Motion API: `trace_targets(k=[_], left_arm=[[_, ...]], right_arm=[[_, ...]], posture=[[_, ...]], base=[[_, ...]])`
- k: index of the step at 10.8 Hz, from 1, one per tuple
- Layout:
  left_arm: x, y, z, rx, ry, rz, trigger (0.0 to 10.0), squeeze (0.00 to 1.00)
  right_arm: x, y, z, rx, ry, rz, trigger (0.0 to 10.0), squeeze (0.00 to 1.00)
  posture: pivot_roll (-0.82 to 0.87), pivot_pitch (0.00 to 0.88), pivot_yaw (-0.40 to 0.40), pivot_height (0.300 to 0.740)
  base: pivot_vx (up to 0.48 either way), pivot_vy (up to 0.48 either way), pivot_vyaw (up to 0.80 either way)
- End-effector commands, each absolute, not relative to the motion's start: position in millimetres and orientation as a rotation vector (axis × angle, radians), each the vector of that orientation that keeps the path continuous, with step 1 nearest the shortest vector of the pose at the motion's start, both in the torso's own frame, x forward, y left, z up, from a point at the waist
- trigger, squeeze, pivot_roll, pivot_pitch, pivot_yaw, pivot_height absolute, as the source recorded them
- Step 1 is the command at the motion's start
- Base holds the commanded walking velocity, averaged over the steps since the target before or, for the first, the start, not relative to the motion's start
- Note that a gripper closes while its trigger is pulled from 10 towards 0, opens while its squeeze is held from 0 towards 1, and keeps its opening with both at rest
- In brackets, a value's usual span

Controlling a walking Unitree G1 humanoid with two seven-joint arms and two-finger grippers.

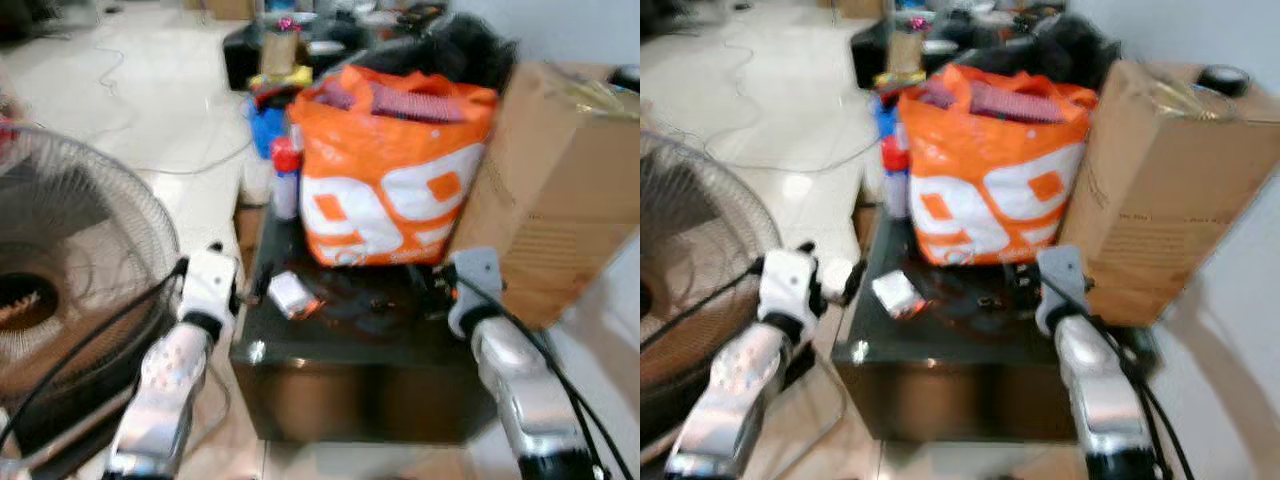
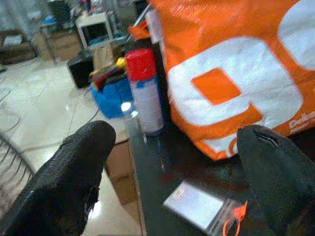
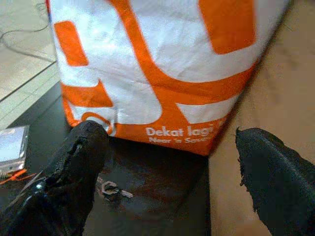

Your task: Hang keys on a hook

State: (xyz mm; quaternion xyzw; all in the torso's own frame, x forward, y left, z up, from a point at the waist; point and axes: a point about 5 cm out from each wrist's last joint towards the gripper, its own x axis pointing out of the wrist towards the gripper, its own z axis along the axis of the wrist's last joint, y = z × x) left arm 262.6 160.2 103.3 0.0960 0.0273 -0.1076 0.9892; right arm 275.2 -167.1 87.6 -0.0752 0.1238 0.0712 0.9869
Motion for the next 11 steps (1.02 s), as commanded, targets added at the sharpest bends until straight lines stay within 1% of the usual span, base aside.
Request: trace_targets(k=[1, 5, 6, 8, 9, 11], left_arm=[[262.6, 158.7, 104.5, 0.189, 0.051, -0.223, 10.0, 1.0], [263.0, 158.6, 104.0, 0.187, 0.054, -0.228, 10.0, 1.0], [262.8, 158.3, 103.8, 0.187, 0.054, -0.228, 10.0, 1.0], [262.0, 157.7, 102.7, 0.192, 0.057, -0.234, 10.0, 1.0], [260.8, 157.0, 101.6, 0.178, 0.059, -0.243, 10.0, 1.0], [259.0, 156.5, 98.6, 0.21, 0.076, -0.258, 10.0, 1.0]], right_arm=[[276.0, -167.6, 89.1, -0.169, 0.249, 0.142, 10.0, 0.0], [277.1, -166.9, 89.6, -0.19, 0.25, 0.157, 10.0, 0.0], [277.2, -166.9, 89.4, -0.192, 0.254, 0.16, 10.0, 0.0], [277.3, -169.4, 86.9, -0.197, 0.272, 0.134, 10.0, 0.0], [276.8, -170.6, 85.5, -0.218, 0.282, 0.151, 10.0, 0.0], [274.8, -171.7, 82.5, -0.241, 0.305, 0.187, 10.0, 0.0]], posture=[[0.01, 0.0, 0.003, 0.74], [0.01, 0.0, 0.002, 0.74], [0.01, 0.0, 0.0, 0.74], [0.01, 0.0, -0.003, 0.74], [0.0, 0.0, -0.005, 0.74], [0.0, 0.0, -0.009, 0.74]], base=[[0.364, 0.0, 0.0], [0.37, 0.0, 0.0], [0.371, 0.0, 0.43], [0.364, 0.0, 0.0], [0.0, 0.0, 0.0], [0.0, 0.0, 0.0]])
